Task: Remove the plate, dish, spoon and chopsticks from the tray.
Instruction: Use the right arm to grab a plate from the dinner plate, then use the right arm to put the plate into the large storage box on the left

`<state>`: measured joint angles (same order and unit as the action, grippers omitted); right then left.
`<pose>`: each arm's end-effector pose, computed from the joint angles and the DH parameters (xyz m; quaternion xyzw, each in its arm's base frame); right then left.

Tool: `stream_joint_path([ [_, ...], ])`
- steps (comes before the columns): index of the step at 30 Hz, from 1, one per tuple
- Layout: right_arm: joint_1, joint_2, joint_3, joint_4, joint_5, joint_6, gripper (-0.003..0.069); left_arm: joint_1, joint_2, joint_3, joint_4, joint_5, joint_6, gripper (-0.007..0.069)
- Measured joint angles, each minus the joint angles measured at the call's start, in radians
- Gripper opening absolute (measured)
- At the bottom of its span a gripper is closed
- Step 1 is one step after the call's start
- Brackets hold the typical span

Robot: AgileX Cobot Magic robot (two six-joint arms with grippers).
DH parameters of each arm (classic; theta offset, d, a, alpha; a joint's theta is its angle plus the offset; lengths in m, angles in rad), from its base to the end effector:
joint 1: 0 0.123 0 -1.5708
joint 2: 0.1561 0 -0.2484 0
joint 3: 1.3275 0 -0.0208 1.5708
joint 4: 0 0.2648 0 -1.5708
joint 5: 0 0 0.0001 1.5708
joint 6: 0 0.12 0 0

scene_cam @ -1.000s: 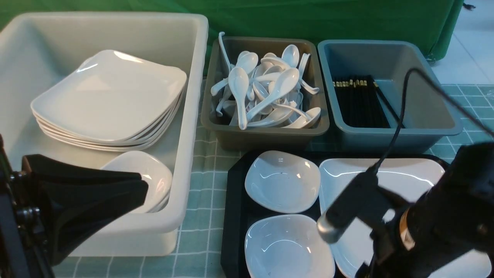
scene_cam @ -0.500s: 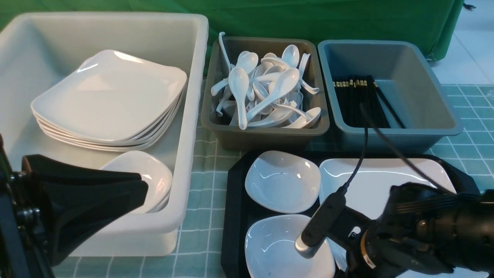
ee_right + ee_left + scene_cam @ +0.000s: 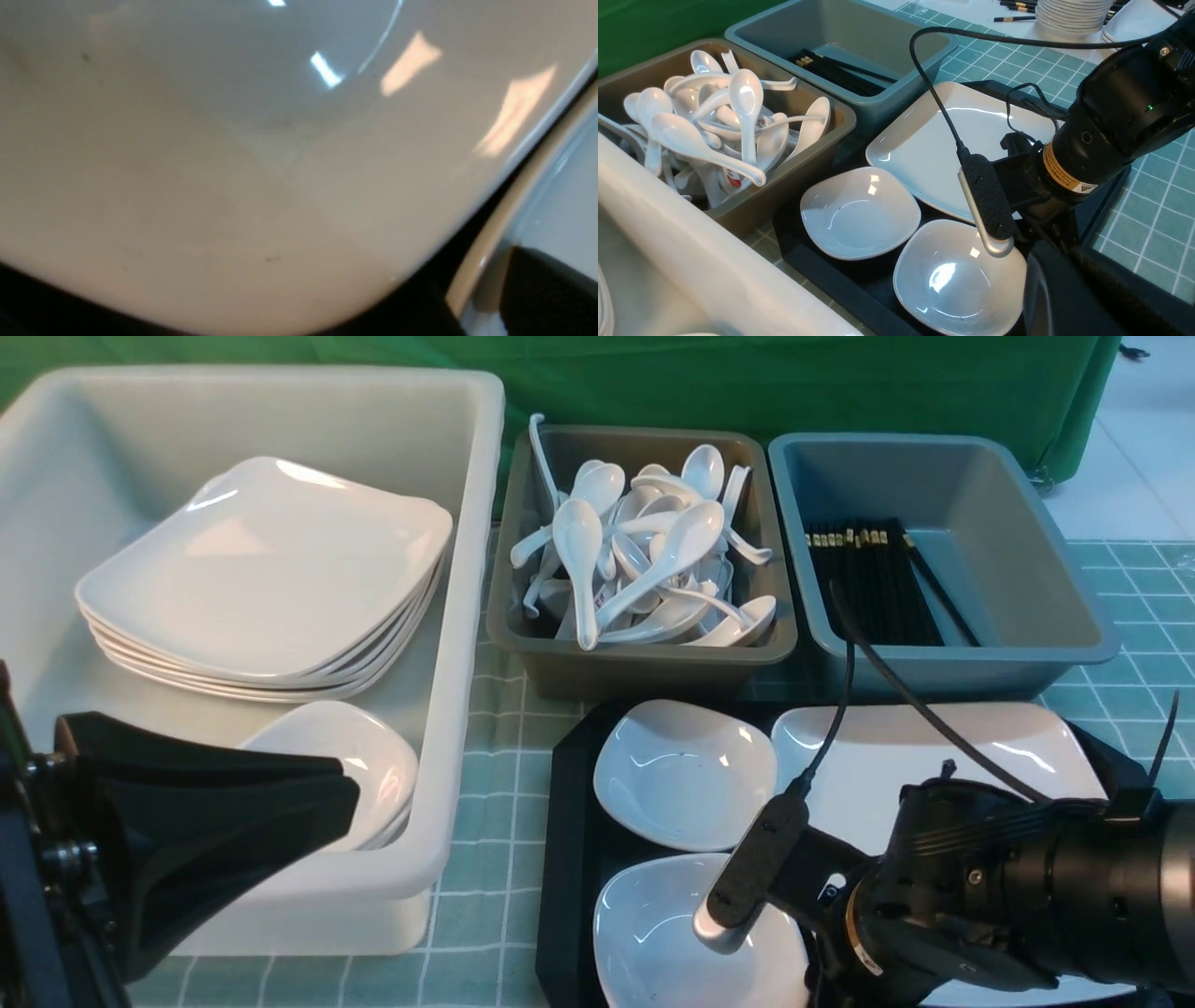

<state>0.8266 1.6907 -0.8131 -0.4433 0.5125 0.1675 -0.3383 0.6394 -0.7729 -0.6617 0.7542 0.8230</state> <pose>0.2249 0.2069 0.0767 -0.4789 0.8580 -0.0543 0.1777 0.1525 -0.1072 0.3345 0.3709 0.7391 -0.1890 0.5296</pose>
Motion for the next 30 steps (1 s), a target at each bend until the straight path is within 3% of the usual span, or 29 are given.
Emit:
stream_joint_path([
  [3,0.0,-0.022,0.0,0.014,0.015,0.0,0.0281,0.0,0.0,0.0,0.0,0.002,0.0,0.0017],
  [5,0.002,-0.105,-0.005,0.066,0.121,0.0,0.0247,0.0,0.0,0.0,0.0,0.004,0.001,0.0017],
  [10,0.036,-0.36,-0.116,0.089,0.327,0.018,0.0085,0.0,-0.009,0.0,0.001,-0.001,0.0,0.0017],
  [16,0.061,-0.469,-0.315,0.149,0.484,0.0,0.0063,0.0,-0.032,-0.002,0.017,-0.036,-0.007,0.0017],
  [20,0.111,-0.428,-0.501,0.148,0.498,-0.168,0.0062,0.0,-0.069,-0.065,0.192,-0.041,-0.162,0.0017],
  [21,0.127,-0.404,-0.552,0.147,0.471,-0.229,0.0062,0.0,-0.094,-0.098,0.303,-0.029,-0.246,0.0017],
  [22,0.134,-0.393,-0.573,0.147,0.46,-0.252,0.0062,0.0,-0.099,-0.102,0.319,-0.027,-0.276,0.0017],
  [23,0.157,-0.341,-0.661,0.148,0.406,-0.343,0.0062,0.0,-0.138,-0.136,0.444,-0.006,-0.391,0.0017],
  [24,0.162,-0.326,-0.683,0.15,0.392,-0.366,0.0062,0.0,-0.143,-0.143,0.459,0.0,-0.405,0.0017],
  [25,0.178,-0.267,-0.764,0.154,0.338,-0.446,0.0062,0.0,-0.192,-0.163,0.556,0.024,-0.49,0.0017],
  [30,0.205,-0.01,-1.046,0.153,0.203,-0.707,0.0062,0.0,-0.345,-0.184,0.655,0.131,-0.635,0.0017],
])
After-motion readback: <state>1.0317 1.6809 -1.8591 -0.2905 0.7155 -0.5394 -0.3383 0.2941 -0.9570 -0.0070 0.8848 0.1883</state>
